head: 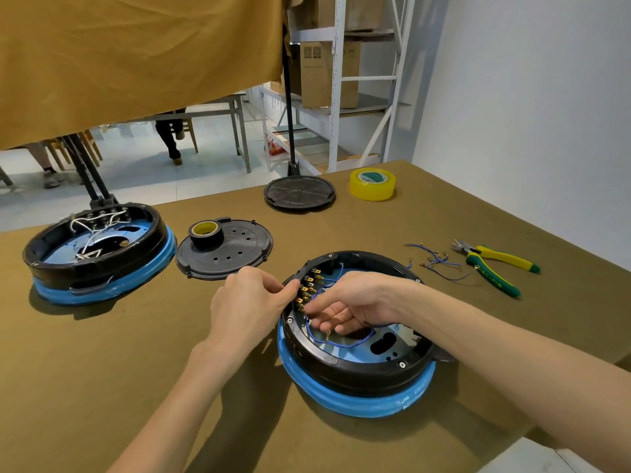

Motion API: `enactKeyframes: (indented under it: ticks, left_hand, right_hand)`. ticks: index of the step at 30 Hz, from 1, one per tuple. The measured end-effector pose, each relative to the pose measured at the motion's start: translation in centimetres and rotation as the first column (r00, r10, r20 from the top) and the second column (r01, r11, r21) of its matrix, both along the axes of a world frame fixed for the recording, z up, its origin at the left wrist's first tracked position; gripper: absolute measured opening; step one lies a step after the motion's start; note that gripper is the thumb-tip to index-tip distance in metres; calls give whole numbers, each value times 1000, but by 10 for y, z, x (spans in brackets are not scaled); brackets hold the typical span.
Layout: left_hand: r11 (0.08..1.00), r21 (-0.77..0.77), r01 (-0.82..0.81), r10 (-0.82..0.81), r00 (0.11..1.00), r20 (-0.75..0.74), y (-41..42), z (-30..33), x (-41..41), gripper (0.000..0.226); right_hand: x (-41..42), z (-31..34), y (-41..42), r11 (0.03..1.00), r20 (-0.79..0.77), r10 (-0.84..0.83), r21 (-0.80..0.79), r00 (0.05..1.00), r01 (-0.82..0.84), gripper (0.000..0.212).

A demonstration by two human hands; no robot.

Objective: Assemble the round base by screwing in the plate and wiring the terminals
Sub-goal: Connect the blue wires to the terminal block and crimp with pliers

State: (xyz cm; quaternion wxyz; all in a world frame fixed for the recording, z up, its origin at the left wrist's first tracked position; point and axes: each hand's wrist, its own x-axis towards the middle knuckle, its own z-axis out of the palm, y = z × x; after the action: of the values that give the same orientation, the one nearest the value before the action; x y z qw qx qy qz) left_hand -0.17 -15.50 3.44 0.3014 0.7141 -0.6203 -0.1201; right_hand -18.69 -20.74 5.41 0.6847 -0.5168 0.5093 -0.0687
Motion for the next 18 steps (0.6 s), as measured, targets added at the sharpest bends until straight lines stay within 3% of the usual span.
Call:
enactKeyframes:
  ticks: [9,18]
  left_hand:
    - [1000,-24,-2,4,997,78,0,1,-4,48]
    - [999,-40,-20,27,980,199,2,3,-6,43]
  right_hand:
    - [12,-3,0,992,-43,-124,23,991,125,3]
    - [6,-1,0,999,-12,-35,-40,999,35,11]
